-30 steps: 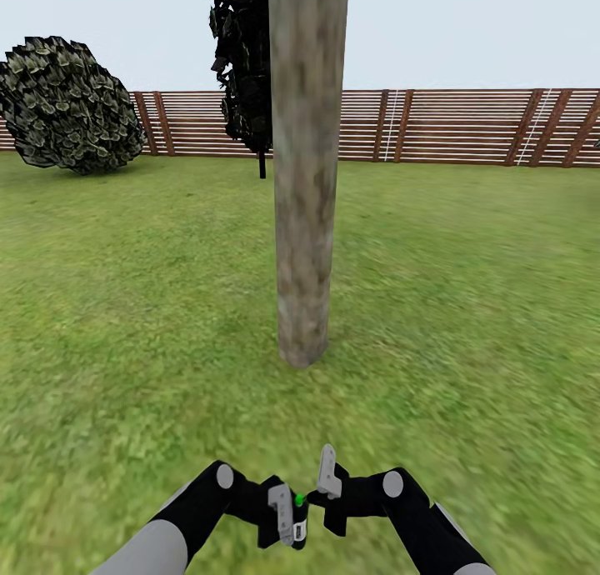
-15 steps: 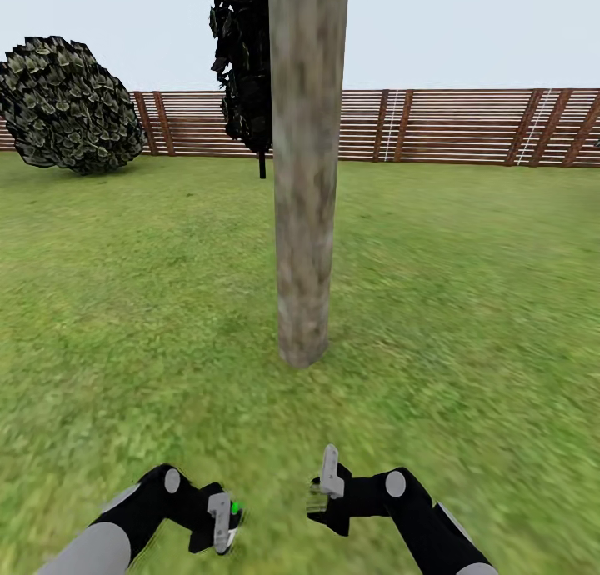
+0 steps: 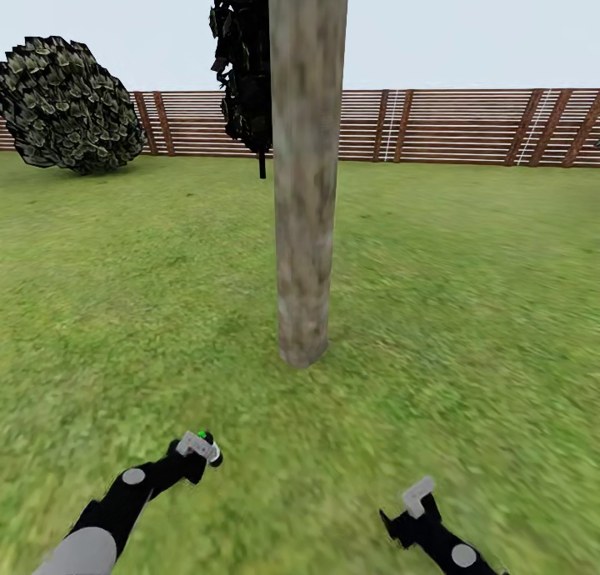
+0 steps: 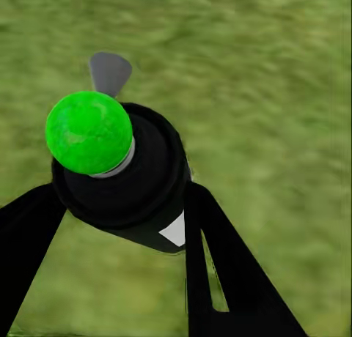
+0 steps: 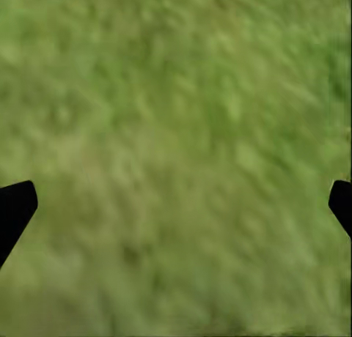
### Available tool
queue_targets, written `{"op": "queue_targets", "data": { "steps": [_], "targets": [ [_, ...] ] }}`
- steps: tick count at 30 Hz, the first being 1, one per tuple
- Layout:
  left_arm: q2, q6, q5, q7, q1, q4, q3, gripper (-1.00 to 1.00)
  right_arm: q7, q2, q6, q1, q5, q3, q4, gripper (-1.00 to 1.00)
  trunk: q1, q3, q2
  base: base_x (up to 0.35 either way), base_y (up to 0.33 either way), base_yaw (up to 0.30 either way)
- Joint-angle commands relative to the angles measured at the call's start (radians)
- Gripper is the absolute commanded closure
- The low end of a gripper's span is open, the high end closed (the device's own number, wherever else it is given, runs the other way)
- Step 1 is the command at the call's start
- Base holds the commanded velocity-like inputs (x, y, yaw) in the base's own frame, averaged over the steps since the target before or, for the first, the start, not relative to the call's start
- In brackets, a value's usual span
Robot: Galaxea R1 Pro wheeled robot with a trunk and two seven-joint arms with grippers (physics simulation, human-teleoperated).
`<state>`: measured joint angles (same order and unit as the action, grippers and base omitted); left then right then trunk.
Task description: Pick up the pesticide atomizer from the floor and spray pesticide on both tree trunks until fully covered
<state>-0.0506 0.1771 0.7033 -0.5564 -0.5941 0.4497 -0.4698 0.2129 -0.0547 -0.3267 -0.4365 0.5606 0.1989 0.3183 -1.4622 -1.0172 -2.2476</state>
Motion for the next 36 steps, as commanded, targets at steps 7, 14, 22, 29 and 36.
{"op": "queue_targets", "data": {
  "steps": [7,14,22,29,36],
  "targets": [
    [0.119,-0.247,-0.015,0.286,-0.011,0.012,-0.030,1.00,-0.314,0.000,-0.137,0.003,-0.005,0.148,-0.106,-1.00,0.000,-0.001,0.000,0.000,0.000,0.000],
    [0.190,-0.281,-0.015,0.352,-0.029,0.018,-0.029,1.00,-0.343,0.000,-0.176,0.005,-0.006,0.161,-0.114,-1.00,0.000,-0.001,0.000,0.088,0.000,0.000],
    [0.201,-0.283,-0.022,0.355,-0.058,0.018,-0.030,1.00,-0.371,0.002,-0.178,0.005,-0.006,0.240,-0.126,-1.00,0.000,-0.001,0.000,0.319,-0.058,0.000],
    [0.219,-0.285,-0.037,0.355,-0.065,0.019,-0.030,1.00,-0.396,0.003,-0.176,0.005,-0.004,0.295,-0.128,-1.00,0.000,-0.001,0.000,0.221,-0.251,0.000],
    [0.217,-0.284,-0.038,0.355,-0.065,0.022,-0.030,1.00,-0.397,0.004,-0.176,0.005,-0.004,0.295,-0.130,-1.00,0.000,-0.001,0.000,0.159,-0.291,-0.028]
  ]
}}
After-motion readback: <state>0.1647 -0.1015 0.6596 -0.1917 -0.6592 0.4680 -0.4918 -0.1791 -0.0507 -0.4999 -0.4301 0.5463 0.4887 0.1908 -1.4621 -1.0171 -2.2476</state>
